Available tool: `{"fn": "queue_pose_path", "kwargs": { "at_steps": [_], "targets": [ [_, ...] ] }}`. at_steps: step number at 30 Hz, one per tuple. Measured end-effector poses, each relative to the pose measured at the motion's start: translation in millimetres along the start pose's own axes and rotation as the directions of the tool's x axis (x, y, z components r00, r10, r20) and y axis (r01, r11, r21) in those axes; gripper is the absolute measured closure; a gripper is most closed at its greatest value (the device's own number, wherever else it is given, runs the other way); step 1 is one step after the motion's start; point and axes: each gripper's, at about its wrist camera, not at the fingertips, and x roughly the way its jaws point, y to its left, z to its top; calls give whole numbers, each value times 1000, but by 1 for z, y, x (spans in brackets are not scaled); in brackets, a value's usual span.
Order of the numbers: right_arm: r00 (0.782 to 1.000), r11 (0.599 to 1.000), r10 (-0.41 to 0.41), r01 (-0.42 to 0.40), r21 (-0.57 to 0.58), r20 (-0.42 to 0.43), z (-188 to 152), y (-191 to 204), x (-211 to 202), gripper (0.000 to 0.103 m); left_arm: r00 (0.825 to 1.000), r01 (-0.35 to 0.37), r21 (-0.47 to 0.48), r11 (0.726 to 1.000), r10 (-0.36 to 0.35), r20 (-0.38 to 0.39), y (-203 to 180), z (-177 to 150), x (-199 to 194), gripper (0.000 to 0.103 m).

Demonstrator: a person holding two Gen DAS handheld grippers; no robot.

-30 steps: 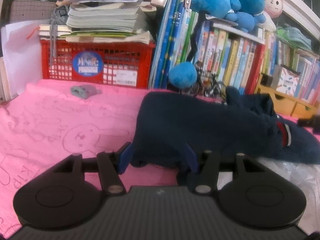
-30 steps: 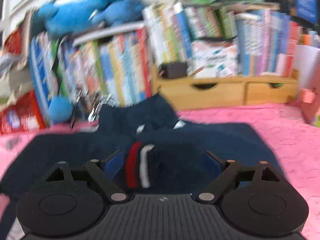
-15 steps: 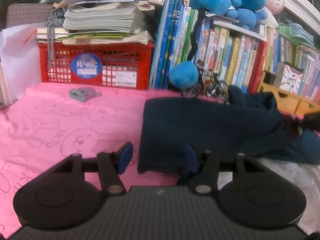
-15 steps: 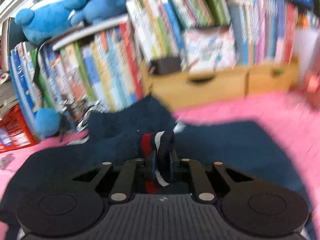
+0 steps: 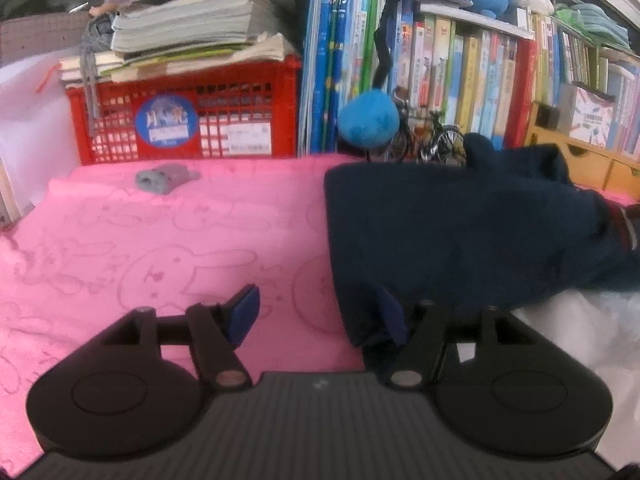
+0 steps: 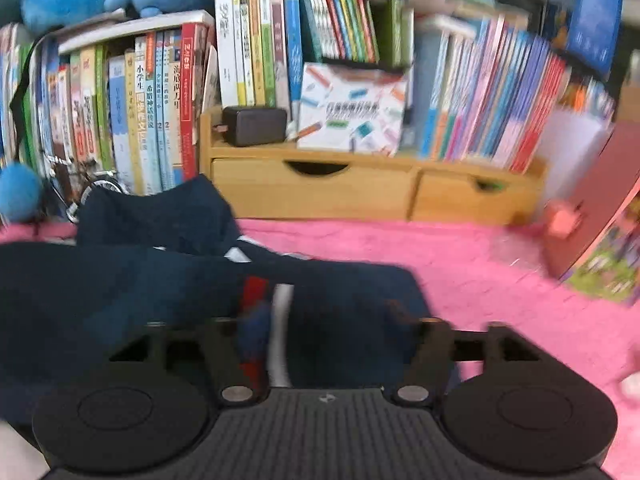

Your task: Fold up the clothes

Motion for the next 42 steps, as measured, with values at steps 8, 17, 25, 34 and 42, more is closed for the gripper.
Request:
{"fn": "queue_pose_path", "kwargs": {
  "at_steps": [8,17,25,34,42],
  "targets": [
    [963,961,266,-268,72,27,14,36,-26,33,994,91,-69,993,-87,62,-28,33,-1,40],
    [925,933,359,-358,32,-121,-23,84,-11,40,997,49,-18,999,-51,-65,-58,10,47,43],
    [952,955,291,-295,-28,-94,-36,92,-11,36,996,10,43,999,-7,-85,-62,9,52,38],
    [956,958,281,-285,-41,-90,-26,81,-66,34,994,79,33,996,-76,-81,-71,23,-10,39],
    [944,944,318,-324,-57,-83,-69,36,-161,20,985,148,97,984,-138,-104,-97,-10,-96,36]
  ]
}}
